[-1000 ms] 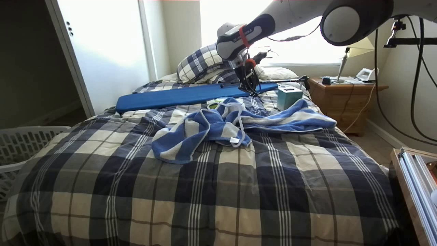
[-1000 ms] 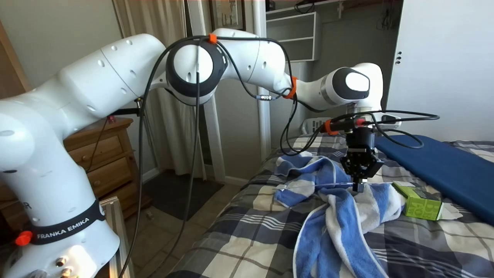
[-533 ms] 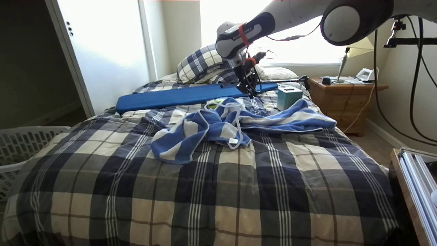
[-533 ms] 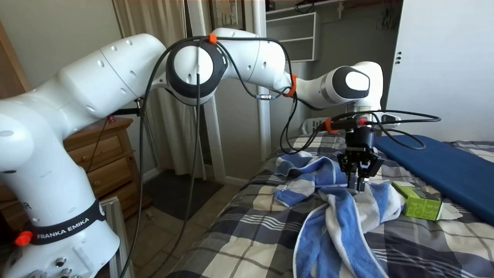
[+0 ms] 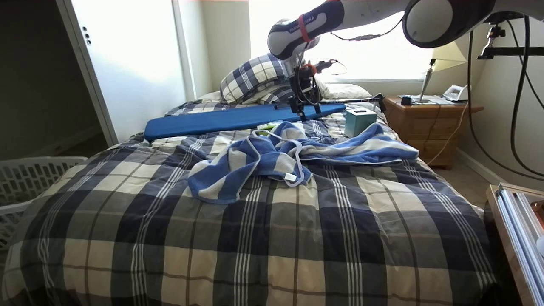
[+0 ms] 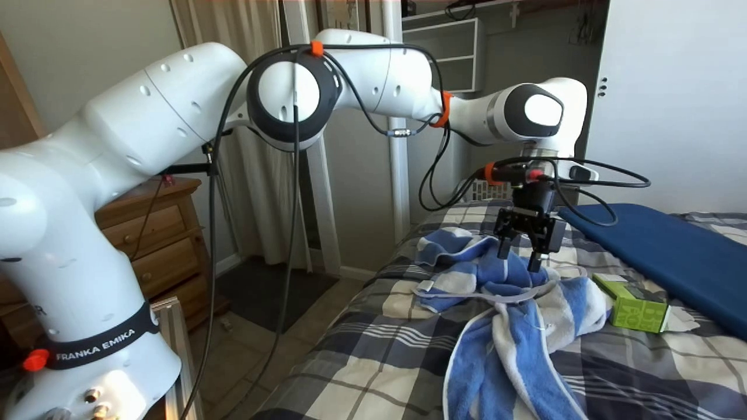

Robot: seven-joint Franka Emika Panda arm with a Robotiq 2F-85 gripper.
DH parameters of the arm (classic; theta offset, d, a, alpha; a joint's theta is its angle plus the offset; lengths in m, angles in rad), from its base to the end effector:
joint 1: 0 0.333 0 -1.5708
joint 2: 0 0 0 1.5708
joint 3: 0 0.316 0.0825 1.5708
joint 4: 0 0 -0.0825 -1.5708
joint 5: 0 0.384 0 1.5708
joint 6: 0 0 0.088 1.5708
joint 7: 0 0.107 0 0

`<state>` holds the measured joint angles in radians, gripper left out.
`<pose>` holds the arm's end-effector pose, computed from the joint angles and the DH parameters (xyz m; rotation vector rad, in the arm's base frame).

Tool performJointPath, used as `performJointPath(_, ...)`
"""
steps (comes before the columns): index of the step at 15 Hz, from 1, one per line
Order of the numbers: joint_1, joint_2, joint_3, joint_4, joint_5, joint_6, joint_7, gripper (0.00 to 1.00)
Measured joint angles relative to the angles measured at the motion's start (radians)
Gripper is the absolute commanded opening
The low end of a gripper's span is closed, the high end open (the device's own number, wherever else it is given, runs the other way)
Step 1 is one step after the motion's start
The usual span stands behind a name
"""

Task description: Thread the towel through the hanger

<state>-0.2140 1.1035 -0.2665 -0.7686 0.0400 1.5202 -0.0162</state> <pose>0.7099 -0.2651 0.2483 2.9099 -0.5377 -0.5452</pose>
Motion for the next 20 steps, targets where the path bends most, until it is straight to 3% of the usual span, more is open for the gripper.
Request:
performJointPath(7,-0.007,-0.051,0.154,0.002,0.175,-0.026,-0.031,1.0)
performJointPath(14,-0.018,-0.05,0.168,0.001,0.189,-0.029,-0.058,1.0)
performJointPath(20,0.033,0.007,0.183,-0.021,0.18,0.014,-0.215,1.0)
